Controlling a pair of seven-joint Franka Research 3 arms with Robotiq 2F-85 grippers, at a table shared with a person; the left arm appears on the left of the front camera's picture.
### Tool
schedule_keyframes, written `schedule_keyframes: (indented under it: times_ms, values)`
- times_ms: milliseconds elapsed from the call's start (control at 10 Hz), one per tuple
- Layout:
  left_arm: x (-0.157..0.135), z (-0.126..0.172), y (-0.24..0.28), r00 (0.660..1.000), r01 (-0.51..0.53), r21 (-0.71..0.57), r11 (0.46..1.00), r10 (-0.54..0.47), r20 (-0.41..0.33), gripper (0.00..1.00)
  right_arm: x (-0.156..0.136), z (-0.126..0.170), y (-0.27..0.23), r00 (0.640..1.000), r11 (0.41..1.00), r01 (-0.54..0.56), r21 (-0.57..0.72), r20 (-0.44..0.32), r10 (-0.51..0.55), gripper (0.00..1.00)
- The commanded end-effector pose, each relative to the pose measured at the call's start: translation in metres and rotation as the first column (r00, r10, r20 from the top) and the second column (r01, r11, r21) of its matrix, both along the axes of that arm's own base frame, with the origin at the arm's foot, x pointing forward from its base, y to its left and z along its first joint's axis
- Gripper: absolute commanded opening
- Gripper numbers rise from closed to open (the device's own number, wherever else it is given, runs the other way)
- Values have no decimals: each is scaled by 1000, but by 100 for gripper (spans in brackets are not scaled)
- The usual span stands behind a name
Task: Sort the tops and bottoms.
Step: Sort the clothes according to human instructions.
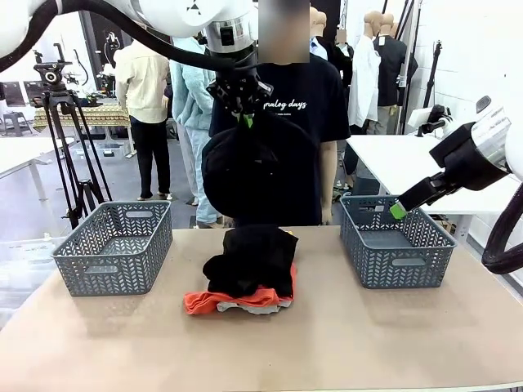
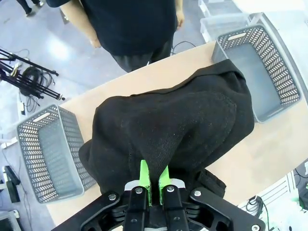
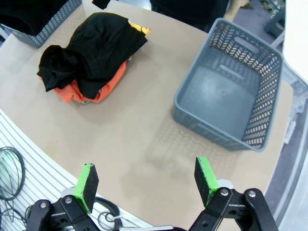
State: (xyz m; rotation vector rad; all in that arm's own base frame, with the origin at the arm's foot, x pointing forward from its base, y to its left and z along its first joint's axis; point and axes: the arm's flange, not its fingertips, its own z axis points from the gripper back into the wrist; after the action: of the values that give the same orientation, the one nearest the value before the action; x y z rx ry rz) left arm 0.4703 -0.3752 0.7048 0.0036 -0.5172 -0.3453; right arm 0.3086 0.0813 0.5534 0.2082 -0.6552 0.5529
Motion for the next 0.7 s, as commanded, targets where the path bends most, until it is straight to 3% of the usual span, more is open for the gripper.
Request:
schedule_keyframes:
  times_ms: [0,600]
  values:
    - [-2,7,2,1000,-2,-20,1000,2,5,0,2,-1,1,1000,1000,-6,26,0,6,100]
    - [-2,7,2,1000,-2,-20,1000,2,5,0,2,-1,1,1000,1000,-6,26,0,6,100]
